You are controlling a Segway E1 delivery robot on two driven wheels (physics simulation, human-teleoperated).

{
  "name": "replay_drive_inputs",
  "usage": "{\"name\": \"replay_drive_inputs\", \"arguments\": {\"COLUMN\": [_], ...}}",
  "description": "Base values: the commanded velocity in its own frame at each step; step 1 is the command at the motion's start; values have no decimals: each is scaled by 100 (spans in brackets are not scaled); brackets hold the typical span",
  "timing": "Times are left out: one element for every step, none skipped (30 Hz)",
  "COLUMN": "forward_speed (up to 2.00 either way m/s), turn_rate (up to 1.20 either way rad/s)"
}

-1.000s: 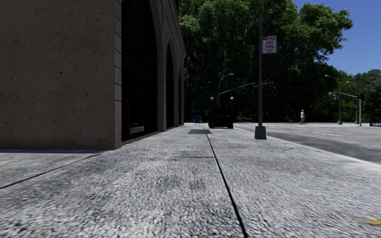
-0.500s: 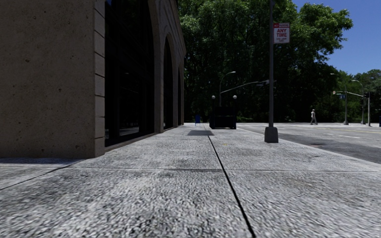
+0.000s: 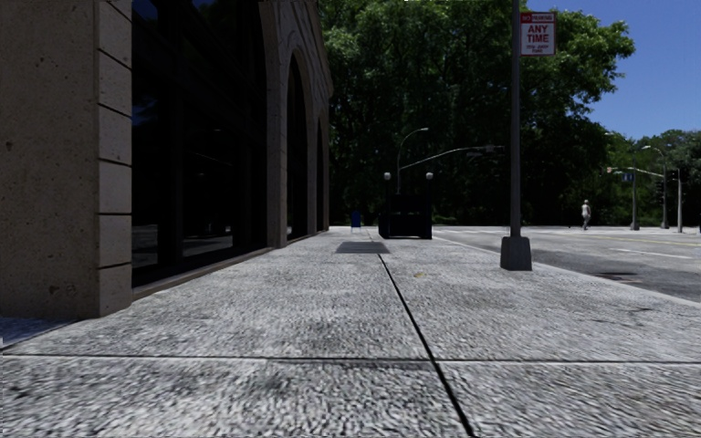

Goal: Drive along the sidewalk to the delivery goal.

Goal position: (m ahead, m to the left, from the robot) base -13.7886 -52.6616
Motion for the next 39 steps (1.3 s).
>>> {"name": "replay_drive_inputs", "arguments": {"forward_speed": [200, 200, 200, 200, 200, 200, 200, 200, 200, 200, 200, 200, 200, 200, 200, 200, 200, 200, 200, 200, 200, 200, 200, 200, 200, 200, 200, 200, 200, 200, 200, 200, 200, 200, 200, 200, 200, 200, 200], "turn_rate": [0, 0, 0, 0, 0, 0, 0, 0, 0, 0, 0, 0, 0, 0, 0, 0, 0, 0, 0, 0, -29, -103, -120, -120, -120, -29, 0, 0, 0, 0, 0, 0, 0, 0, 0, 0, 0, 0, 0]}}
